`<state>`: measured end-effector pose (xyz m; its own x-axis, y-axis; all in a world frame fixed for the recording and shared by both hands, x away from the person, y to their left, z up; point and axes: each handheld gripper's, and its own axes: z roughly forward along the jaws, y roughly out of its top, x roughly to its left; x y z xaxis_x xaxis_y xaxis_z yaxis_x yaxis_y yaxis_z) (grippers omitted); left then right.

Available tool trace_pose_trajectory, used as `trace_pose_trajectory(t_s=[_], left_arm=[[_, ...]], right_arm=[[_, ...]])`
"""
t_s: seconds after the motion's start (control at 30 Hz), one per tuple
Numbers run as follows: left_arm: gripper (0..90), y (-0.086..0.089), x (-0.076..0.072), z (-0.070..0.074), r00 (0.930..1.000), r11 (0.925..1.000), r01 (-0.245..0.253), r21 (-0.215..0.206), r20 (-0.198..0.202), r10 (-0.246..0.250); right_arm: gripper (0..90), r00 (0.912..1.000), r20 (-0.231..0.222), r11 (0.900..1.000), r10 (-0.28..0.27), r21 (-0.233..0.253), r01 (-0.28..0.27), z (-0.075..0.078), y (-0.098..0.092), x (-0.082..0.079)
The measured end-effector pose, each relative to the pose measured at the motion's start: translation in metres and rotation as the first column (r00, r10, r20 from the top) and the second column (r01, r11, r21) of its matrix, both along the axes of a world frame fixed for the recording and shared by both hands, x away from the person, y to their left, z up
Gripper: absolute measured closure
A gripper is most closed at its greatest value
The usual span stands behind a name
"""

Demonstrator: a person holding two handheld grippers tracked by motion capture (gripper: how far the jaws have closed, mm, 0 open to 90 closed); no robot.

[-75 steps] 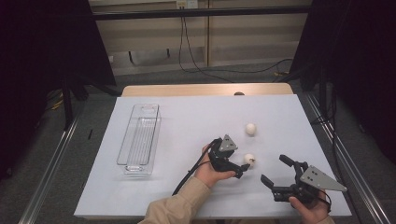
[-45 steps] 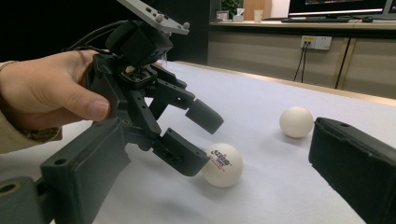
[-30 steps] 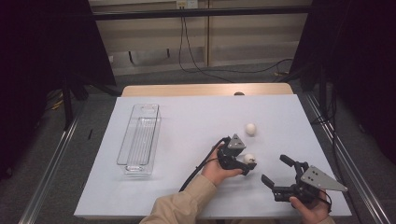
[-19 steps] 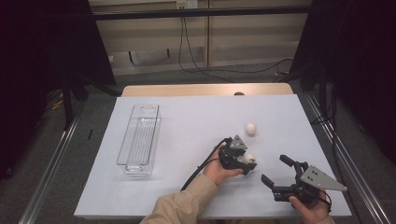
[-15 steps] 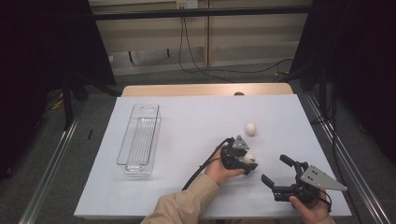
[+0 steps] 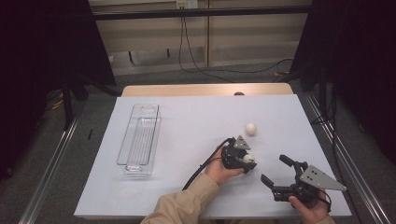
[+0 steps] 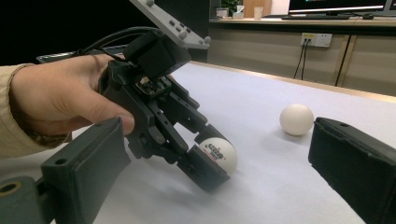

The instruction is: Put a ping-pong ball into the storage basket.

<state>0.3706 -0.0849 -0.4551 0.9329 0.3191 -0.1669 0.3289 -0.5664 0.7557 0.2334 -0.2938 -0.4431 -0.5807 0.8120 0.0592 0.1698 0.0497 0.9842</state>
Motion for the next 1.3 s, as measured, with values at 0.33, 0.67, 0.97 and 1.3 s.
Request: trace_pose_trajectory(t_s=[0.33,0.67,0.97,1.3], left_arm=[[51.0,0.008,0.000,0.006,0.9996,0.9999,0.016,-0.003,-0.025,-0.016],[51.0,0.021,0.001,0.012,0.9996,0.9999,-0.009,-0.014,-0.026,0.008],[51.0,0.026,0.001,0.016,0.9996,0.9998,-0.016,-0.012,-0.025,0.016],[51.0,0.032,0.003,0.016,0.9998,0.9996,-0.016,0.023,-0.015,0.016]], right_arm=[[3.4,1.0000,0.001,1.000,0.000,-0.003,0.000,0.000,-0.001,0.000],[3.4,1.0000,0.002,1.000,0.001,-0.008,-0.001,-0.001,-0.001,0.000],[3.4,1.0000,0.003,1.000,0.003,-0.014,-0.003,-0.001,0.000,0.000],[3.4,1.0000,0.003,1.000,0.006,-0.015,-0.006,-0.001,0.001,0.000]])
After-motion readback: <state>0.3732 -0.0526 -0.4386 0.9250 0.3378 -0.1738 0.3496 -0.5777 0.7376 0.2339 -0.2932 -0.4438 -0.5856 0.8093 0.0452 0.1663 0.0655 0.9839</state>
